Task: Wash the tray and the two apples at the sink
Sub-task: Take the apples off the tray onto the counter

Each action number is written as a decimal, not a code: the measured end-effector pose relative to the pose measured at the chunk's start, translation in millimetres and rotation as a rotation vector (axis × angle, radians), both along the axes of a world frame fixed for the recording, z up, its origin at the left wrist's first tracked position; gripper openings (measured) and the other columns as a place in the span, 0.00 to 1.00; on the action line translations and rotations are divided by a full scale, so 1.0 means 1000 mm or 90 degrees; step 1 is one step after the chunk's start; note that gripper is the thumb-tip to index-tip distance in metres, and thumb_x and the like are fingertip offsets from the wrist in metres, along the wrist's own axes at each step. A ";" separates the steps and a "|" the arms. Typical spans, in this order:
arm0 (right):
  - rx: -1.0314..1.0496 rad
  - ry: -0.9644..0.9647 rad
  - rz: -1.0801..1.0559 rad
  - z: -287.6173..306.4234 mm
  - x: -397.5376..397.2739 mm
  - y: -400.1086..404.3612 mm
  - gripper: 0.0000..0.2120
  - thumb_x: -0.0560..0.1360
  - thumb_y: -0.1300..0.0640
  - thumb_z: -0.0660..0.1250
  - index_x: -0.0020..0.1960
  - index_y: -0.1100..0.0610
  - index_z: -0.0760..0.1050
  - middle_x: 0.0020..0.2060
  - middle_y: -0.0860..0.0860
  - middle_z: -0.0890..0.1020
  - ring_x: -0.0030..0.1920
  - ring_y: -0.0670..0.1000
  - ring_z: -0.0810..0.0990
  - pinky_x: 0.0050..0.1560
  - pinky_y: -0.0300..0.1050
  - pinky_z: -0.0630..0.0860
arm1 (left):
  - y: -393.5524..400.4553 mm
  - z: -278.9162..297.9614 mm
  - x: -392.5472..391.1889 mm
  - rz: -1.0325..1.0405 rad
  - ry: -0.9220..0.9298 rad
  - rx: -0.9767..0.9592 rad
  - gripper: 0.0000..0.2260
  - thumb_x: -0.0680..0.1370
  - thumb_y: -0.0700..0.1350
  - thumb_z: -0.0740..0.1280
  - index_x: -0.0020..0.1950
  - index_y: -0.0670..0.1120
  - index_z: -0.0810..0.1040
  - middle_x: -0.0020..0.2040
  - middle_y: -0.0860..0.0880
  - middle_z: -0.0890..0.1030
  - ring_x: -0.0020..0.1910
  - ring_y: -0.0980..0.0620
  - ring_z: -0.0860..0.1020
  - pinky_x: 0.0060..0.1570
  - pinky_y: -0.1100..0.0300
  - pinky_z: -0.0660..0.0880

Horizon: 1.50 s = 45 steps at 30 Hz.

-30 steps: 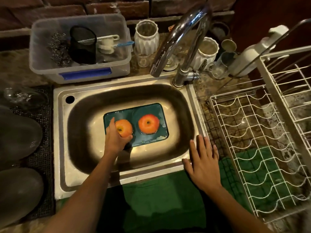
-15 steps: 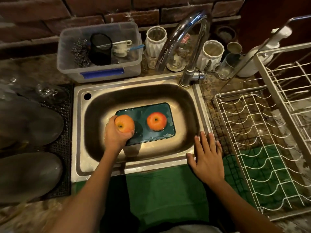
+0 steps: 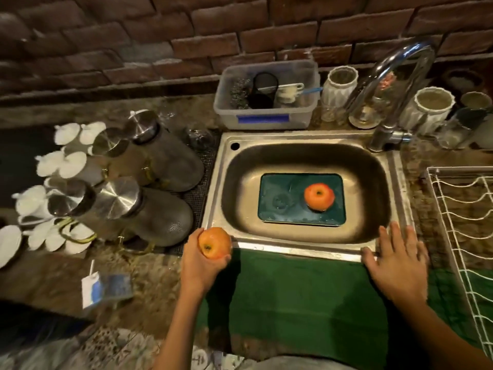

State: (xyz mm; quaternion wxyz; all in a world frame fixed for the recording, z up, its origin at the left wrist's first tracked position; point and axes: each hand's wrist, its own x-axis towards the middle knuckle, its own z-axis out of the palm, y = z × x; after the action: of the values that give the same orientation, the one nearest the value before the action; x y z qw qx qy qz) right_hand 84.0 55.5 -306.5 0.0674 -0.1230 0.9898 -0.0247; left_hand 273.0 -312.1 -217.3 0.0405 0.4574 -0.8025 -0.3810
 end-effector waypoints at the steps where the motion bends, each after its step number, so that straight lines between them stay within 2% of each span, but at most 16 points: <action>1: -0.001 0.004 0.000 0.000 0.000 0.000 0.37 0.78 0.33 0.45 0.78 0.54 0.64 0.80 0.53 0.57 0.80 0.56 0.50 0.77 0.57 0.49 | 0.001 -0.002 0.005 0.010 -0.003 -0.001 0.42 0.60 0.41 0.83 0.71 0.45 0.69 0.62 0.42 0.75 0.60 0.42 0.76 0.62 0.47 0.74; 6: 0.000 0.007 0.005 0.002 0.000 0.001 0.37 0.77 0.33 0.45 0.77 0.55 0.64 0.79 0.54 0.60 0.80 0.58 0.52 0.76 0.60 0.54 | 0.001 -0.007 0.020 0.045 -0.001 0.012 0.44 0.61 0.44 0.83 0.74 0.47 0.67 0.66 0.43 0.75 0.63 0.42 0.75 0.64 0.46 0.73; 10: 0.007 0.005 0.009 0.004 -0.001 0.002 0.38 0.78 0.33 0.42 0.78 0.55 0.62 0.80 0.54 0.57 0.80 0.58 0.50 0.77 0.61 0.52 | -0.003 -0.004 0.018 0.014 -0.034 0.042 0.51 0.63 0.45 0.83 0.80 0.47 0.59 0.73 0.40 0.69 0.69 0.41 0.70 0.69 0.46 0.68; 12: 0.010 0.011 0.010 0.005 0.000 0.002 0.38 0.78 0.33 0.43 0.78 0.55 0.62 0.80 0.54 0.57 0.80 0.58 0.50 0.77 0.61 0.52 | -0.003 0.004 0.013 -0.005 -0.076 -0.001 0.53 0.63 0.49 0.82 0.81 0.51 0.55 0.75 0.40 0.65 0.72 0.40 0.66 0.70 0.45 0.65; 15: 0.010 0.009 0.003 0.005 0.001 0.002 0.36 0.78 0.35 0.45 0.78 0.55 0.63 0.80 0.55 0.58 0.80 0.59 0.51 0.77 0.61 0.53 | 0.000 0.021 -0.011 -0.062 -0.076 -0.166 0.47 0.65 0.54 0.79 0.79 0.55 0.59 0.75 0.43 0.63 0.74 0.41 0.61 0.70 0.40 0.62; 17: 0.008 0.010 0.005 0.005 0.000 0.003 0.36 0.78 0.36 0.47 0.77 0.56 0.65 0.79 0.56 0.60 0.80 0.59 0.53 0.76 0.61 0.53 | 0.006 0.025 -0.040 -0.113 -0.018 -0.185 0.43 0.67 0.53 0.79 0.78 0.54 0.62 0.74 0.45 0.64 0.72 0.43 0.62 0.71 0.44 0.63; 20: 0.021 0.011 0.016 0.007 -0.001 0.004 0.36 0.78 0.35 0.50 0.77 0.56 0.65 0.79 0.57 0.59 0.80 0.59 0.51 0.76 0.60 0.49 | 0.027 0.014 -0.102 -0.158 0.066 -0.073 0.40 0.70 0.48 0.78 0.77 0.49 0.63 0.72 0.45 0.66 0.72 0.46 0.65 0.69 0.59 0.60; 22: 0.025 0.000 0.011 0.007 -0.001 0.003 0.36 0.77 0.35 0.50 0.77 0.56 0.64 0.80 0.56 0.57 0.80 0.59 0.50 0.77 0.59 0.48 | 0.047 0.000 -0.150 -0.199 0.061 -0.033 0.40 0.70 0.48 0.77 0.78 0.47 0.62 0.72 0.44 0.67 0.72 0.47 0.65 0.69 0.61 0.59; 24: 0.024 -0.009 0.008 0.007 -0.002 0.002 0.36 0.77 0.35 0.51 0.77 0.56 0.64 0.80 0.56 0.57 0.81 0.59 0.50 0.77 0.59 0.48 | 0.070 -0.018 -0.192 -0.229 0.046 0.017 0.41 0.70 0.49 0.77 0.78 0.48 0.61 0.73 0.44 0.66 0.73 0.47 0.65 0.71 0.58 0.61; 27: 0.022 -0.014 0.001 0.005 -0.002 0.002 0.36 0.76 0.36 0.54 0.77 0.57 0.65 0.80 0.56 0.58 0.81 0.59 0.51 0.77 0.60 0.51 | 0.102 -0.049 -0.240 -0.272 -0.015 0.082 0.45 0.69 0.51 0.77 0.80 0.51 0.56 0.77 0.43 0.62 0.76 0.43 0.62 0.74 0.47 0.61; 33: 0.028 0.002 0.018 0.002 -0.002 0.003 0.36 0.75 0.37 0.57 0.76 0.58 0.67 0.79 0.58 0.60 0.79 0.62 0.55 0.76 0.60 0.49 | 0.136 -0.101 -0.285 -0.366 -0.169 0.070 0.49 0.67 0.57 0.78 0.80 0.59 0.51 0.80 0.42 0.54 0.75 0.34 0.62 0.71 0.38 0.64; 35: 0.027 -0.007 0.015 0.003 -0.003 0.002 0.36 0.76 0.36 0.57 0.76 0.58 0.67 0.79 0.57 0.60 0.80 0.61 0.55 0.76 0.59 0.48 | 0.137 -0.111 -0.291 -0.380 -0.197 0.059 0.48 0.68 0.56 0.78 0.79 0.60 0.53 0.80 0.43 0.54 0.74 0.33 0.62 0.69 0.38 0.64; 41: 0.005 -0.012 0.009 0.004 -0.003 0.000 0.36 0.75 0.36 0.58 0.76 0.57 0.67 0.79 0.56 0.60 0.80 0.60 0.53 0.76 0.58 0.47 | 0.141 -0.125 -0.287 -0.396 -0.181 -0.042 0.41 0.70 0.51 0.78 0.78 0.54 0.62 0.74 0.40 0.63 0.67 0.32 0.70 0.62 0.39 0.71; 45: -0.003 -0.018 0.009 0.002 -0.003 0.000 0.36 0.75 0.36 0.58 0.76 0.56 0.66 0.80 0.56 0.59 0.80 0.59 0.52 0.76 0.60 0.50 | 0.138 -0.112 -0.290 -0.359 -0.165 -0.034 0.38 0.70 0.53 0.77 0.77 0.53 0.64 0.71 0.40 0.66 0.66 0.33 0.71 0.62 0.41 0.71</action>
State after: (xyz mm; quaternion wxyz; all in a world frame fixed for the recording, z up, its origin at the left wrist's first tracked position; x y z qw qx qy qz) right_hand 81.4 55.9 -304.5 0.0815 -0.1296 0.9878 -0.0281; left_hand -17.2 -174.1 -329.6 -0.1576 0.2604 -0.9058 -0.2947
